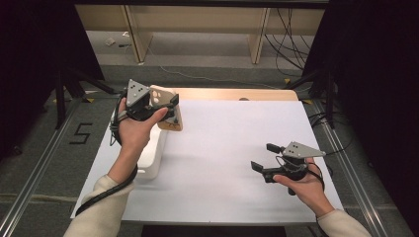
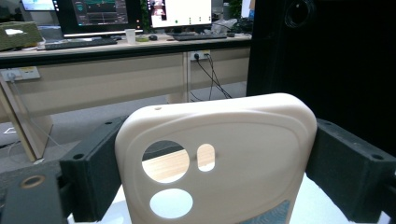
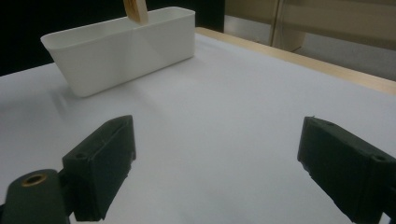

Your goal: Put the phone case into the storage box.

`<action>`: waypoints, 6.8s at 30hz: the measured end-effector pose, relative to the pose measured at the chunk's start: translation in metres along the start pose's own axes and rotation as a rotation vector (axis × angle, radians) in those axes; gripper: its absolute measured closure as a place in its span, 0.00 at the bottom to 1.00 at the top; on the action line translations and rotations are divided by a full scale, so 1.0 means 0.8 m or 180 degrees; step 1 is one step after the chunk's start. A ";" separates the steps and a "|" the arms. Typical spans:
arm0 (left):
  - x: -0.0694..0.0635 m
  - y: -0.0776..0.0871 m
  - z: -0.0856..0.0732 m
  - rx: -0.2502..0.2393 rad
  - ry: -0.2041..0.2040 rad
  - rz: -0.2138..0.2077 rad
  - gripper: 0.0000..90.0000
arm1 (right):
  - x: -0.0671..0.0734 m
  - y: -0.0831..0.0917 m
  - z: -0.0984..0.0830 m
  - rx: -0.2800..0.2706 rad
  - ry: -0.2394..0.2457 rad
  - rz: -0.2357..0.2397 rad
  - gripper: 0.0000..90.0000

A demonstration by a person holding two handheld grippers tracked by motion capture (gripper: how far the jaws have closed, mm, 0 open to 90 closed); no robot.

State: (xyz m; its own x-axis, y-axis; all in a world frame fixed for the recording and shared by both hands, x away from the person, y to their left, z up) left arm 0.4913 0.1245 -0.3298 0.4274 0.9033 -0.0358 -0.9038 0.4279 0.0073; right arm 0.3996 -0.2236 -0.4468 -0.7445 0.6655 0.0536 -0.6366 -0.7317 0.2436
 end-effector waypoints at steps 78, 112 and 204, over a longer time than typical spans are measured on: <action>0.073 0.010 -0.010 0.0098 -0.0008 0.0360 0.12 | -0.002 0.001 -0.006 0.0024 -0.0037 0.0001 0.14; 0.083 0.006 -0.024 0.0178 -0.0061 0.0407 0.12 | -0.002 0.002 -0.006 0.0031 -0.0038 0.0018 0.14; 0.114 -0.054 -0.043 0.0337 0.0065 0.0421 0.12 | 0.000 -0.002 -0.012 0.0066 -0.0095 0.0060 0.17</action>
State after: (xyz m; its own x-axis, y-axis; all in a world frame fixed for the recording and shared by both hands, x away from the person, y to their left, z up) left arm 0.5683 0.1876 -0.3680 0.3035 0.9516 -0.0479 -0.9442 0.3071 0.1186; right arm 0.3985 -0.2236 -0.4563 -0.7497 0.6560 0.0873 -0.6179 -0.7412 0.2624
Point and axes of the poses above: each handheld gripper's, and its own axes: y roughly backward along the jaws, z roughly out of its top, x roughly to its left, the point moved 6 cm from there along -y, roughly forward along the jaws, and after that the axes turned 8 degrees about -x, right-handed, at the moved point
